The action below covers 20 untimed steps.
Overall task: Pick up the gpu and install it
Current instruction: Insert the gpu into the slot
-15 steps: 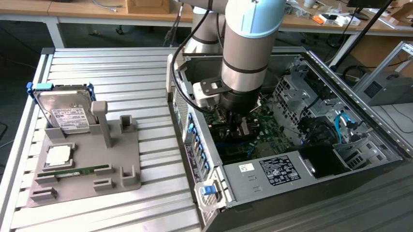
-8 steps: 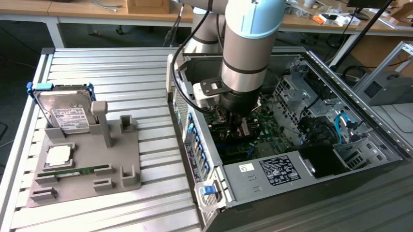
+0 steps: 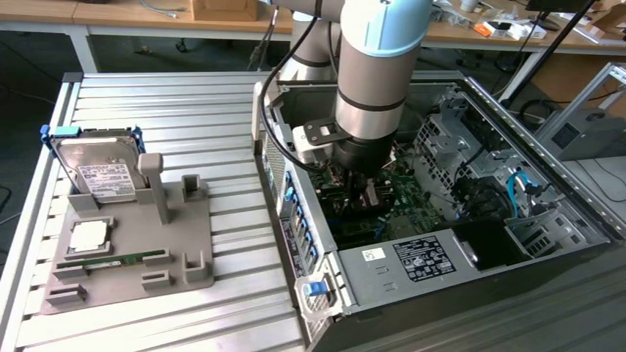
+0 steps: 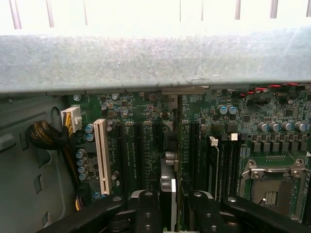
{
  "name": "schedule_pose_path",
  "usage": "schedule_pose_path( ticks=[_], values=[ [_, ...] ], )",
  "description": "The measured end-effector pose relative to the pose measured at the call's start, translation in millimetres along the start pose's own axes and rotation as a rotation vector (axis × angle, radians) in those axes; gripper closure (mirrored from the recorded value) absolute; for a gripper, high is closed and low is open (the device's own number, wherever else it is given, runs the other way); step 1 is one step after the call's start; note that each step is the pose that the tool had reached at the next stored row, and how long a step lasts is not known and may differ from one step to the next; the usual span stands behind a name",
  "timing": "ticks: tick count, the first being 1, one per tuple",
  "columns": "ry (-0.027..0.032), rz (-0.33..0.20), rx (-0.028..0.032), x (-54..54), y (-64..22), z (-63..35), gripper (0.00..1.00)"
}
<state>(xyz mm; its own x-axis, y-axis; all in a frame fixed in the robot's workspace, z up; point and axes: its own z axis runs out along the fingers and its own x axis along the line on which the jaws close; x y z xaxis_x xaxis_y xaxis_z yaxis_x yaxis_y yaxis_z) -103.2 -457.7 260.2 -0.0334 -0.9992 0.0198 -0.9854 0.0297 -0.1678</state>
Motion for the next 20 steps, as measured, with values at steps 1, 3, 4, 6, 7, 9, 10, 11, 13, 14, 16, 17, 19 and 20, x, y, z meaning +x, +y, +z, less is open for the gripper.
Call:
schedule_pose_path(
  ticks=[1, 3, 4, 6, 7, 9, 10, 11, 13, 14, 16, 17, 19, 20],
  values=[
    [0.0003, 0.0, 0.0, -0.2, 0.0, 0.0, 0.73],
    [0.0013, 0.0, 0.0001, -0.4, 0.0, -0.1, 0.73],
    [0.0016, 0.0, 0.0002, -0.4, -0.1, -0.5, 0.73],
    [0.0019, 0.0, 0.0006, -0.4, -0.3, -1.9, 0.73],
    [0.0024, 0.0, 0.0007, -0.4, -0.5, -2.8, 0.73],
    [0.0026, 0.0, 0.0008, -0.5, -0.6, -3.8, 0.73],
    [0.0026, 0.0, 0.0009, -0.8, -0.6, -3.9, 0.73],
    [0.0028, 0.0, 0.0008, -1.2, -0.6, -4.0, 0.73],
    [0.0026, -0.001, 0.0009, -1.9, -0.9, -3.9, 0.73],
    [0.0042, -0.001, 0.0008, -2.9, -0.9, -4.0, 0.73],
    [0.0045, -0.001, 0.0008, -5.6, -1.5, -4.0, 0.73],
    [0.0044, -0.001, 0.0008, -6.2, -1.6, -3.9, 0.73],
    [0.0043, -0.002, 0.0008, -6.9, -1.7, -4.3, 0.73],
    [0.0042, -0.003, 0.0009, -7.0, -1.7, -4.5, 0.73]
  ],
)
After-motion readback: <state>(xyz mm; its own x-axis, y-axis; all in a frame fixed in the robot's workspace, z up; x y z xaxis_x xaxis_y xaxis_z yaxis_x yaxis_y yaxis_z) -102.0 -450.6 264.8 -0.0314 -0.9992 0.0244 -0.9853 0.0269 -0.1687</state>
